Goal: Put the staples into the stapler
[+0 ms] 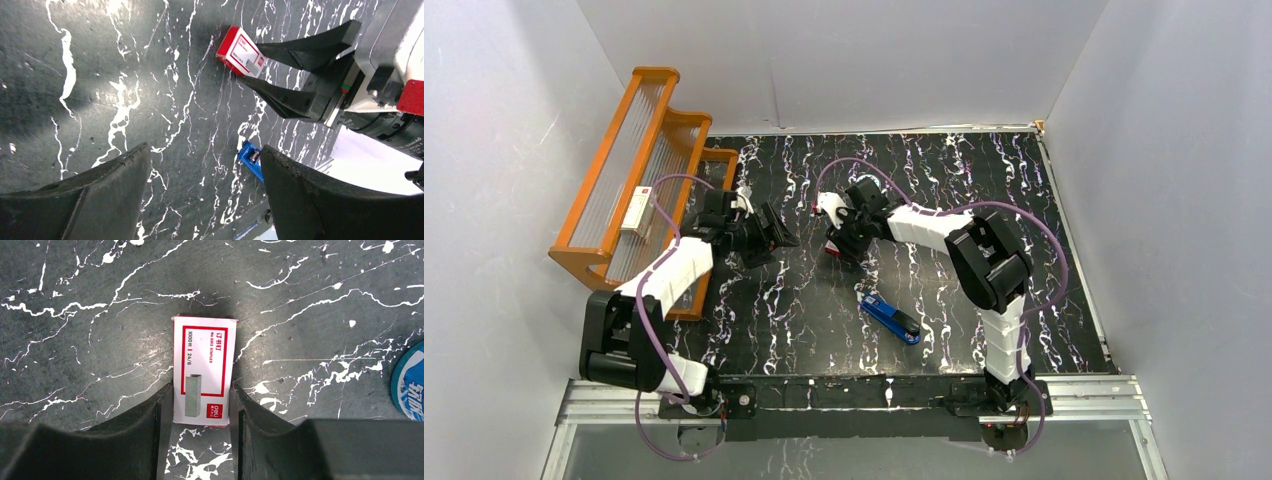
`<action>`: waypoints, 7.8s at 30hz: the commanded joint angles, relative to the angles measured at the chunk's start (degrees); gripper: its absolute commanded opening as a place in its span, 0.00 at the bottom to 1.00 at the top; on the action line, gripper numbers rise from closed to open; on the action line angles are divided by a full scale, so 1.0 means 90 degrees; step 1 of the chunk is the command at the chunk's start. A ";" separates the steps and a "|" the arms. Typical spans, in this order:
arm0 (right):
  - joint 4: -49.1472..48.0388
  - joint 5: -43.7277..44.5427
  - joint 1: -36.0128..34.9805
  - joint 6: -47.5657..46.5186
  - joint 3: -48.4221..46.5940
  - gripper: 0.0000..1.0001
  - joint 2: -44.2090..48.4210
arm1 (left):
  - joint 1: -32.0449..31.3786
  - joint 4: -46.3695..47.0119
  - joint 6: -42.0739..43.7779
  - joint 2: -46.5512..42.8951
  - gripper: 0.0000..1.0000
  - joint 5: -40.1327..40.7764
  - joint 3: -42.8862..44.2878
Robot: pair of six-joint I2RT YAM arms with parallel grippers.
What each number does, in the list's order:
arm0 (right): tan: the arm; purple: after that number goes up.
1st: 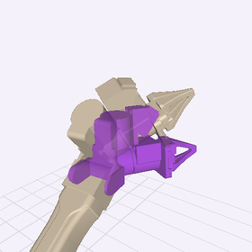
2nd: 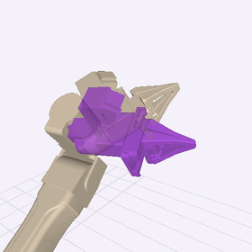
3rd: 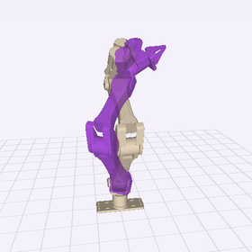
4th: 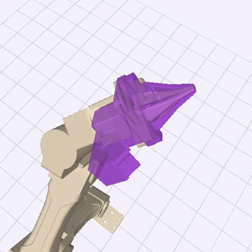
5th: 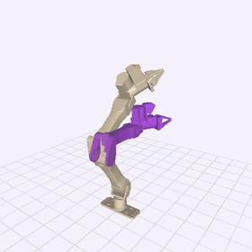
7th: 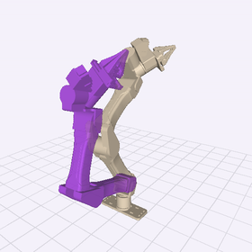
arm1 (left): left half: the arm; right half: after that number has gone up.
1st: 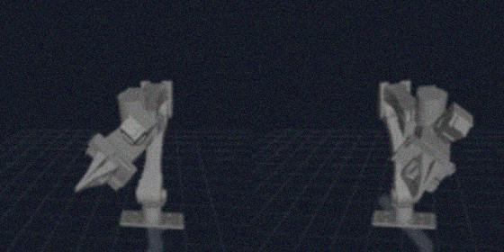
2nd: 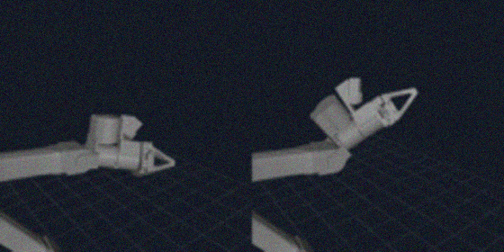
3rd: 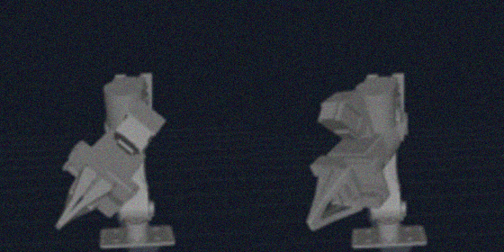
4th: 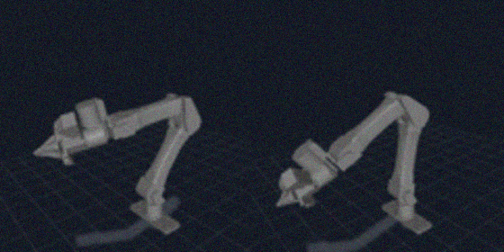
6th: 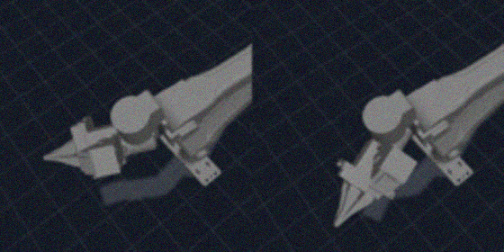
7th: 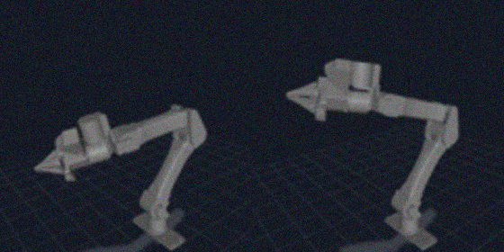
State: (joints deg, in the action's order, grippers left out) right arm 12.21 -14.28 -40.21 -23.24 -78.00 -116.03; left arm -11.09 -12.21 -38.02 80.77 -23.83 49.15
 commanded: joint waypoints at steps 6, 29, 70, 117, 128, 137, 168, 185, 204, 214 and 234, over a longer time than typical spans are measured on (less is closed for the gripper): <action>0.0192 -0.0296 0.0004 -0.0279 0.0177 0.46 0.0220 | -0.0027 0.0353 -0.0478 -0.0531 0.79 -0.0871 -0.0676; 0.0432 -0.0719 -0.0413 -0.1064 0.0317 0.68 -0.0102 | -0.0169 0.0937 -0.1096 -0.1200 0.81 -0.1222 -0.1966; -0.0731 -0.2036 -0.0852 -0.0550 0.1206 0.42 0.1318 | -0.0618 0.4062 -0.2189 0.0047 0.37 -0.1757 -0.2676; -0.0797 -0.1931 -0.1083 -0.0659 0.1214 0.43 0.1050 | -0.0640 0.4054 -0.1903 -0.0143 0.23 -0.1446 -0.2654; -0.0941 -0.1921 -0.1089 -0.0621 0.1293 0.42 0.1168 | -0.0694 0.4213 -0.1950 0.0084 0.24 -0.1601 -0.2686; -0.1161 -0.1884 -0.1090 -0.0562 0.1408 0.42 0.1261 | -0.0957 0.4344 -0.1991 0.0324 0.27 -0.1679 -0.2590; -0.1820 -0.1318 -0.1093 -0.0133 0.1498 0.49 0.1272 | -0.1141 0.4976 -0.2509 0.0891 0.36 -0.2045 -0.2601; -0.1932 -0.1151 -0.1146 0.0069 0.1186 0.51 0.0863 | -0.1131 0.4937 -0.2648 0.1325 0.36 -0.2300 -0.2374; -0.1813 -0.0687 -0.1128 0.0059 0.1360 0.73 0.0955 | -0.1028 0.3768 -0.1782 0.1065 0.42 -0.1529 -0.2364; -0.0791 -0.1045 -0.1040 -0.0782 0.1593 0.68 0.1270 | -0.1016 0.4152 -0.1973 0.1159 0.34 -0.1861 -0.2287; -0.0356 -0.1711 -0.0855 -0.1050 0.1246 0.48 0.0891 | -0.1012 0.5751 -0.2404 0.1702 0.34 -0.2228 -0.2545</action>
State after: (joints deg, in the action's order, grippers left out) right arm 10.57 -27.51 -47.66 -32.03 -65.69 -107.96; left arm -19.92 34.04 -58.83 96.14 -41.39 26.61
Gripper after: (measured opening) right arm 0.489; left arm 0.337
